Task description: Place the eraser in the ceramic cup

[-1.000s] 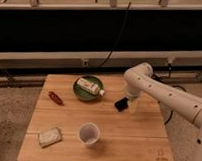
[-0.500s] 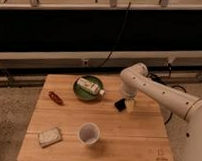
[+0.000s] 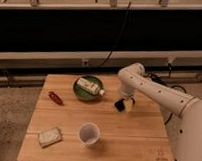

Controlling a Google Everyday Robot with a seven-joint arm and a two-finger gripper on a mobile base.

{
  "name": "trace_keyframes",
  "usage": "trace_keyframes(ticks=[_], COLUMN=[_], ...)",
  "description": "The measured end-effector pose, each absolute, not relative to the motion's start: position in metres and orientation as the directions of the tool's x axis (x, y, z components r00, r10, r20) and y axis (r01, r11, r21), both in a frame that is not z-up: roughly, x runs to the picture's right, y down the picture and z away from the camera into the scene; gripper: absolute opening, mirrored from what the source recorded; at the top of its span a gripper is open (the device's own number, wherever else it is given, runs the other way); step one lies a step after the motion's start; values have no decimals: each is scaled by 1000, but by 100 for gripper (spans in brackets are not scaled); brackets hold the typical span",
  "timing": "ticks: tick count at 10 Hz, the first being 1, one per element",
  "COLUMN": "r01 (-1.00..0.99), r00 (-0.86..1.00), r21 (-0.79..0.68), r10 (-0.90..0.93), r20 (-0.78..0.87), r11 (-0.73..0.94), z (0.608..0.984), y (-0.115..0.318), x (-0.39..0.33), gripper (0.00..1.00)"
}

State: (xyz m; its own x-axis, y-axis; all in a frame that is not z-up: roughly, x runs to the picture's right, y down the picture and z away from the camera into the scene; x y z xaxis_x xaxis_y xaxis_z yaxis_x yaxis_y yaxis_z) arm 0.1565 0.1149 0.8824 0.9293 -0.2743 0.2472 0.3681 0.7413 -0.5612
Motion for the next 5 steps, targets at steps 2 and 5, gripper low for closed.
trace_keyframes(ticks=[2, 5], r01=[377, 386], r00=[926, 922], r21=[-565, -569], r10=[-281, -286], r20=[254, 261], r11=[734, 726], z=[886, 889], y=[117, 120], x=[156, 157], gripper=[80, 80])
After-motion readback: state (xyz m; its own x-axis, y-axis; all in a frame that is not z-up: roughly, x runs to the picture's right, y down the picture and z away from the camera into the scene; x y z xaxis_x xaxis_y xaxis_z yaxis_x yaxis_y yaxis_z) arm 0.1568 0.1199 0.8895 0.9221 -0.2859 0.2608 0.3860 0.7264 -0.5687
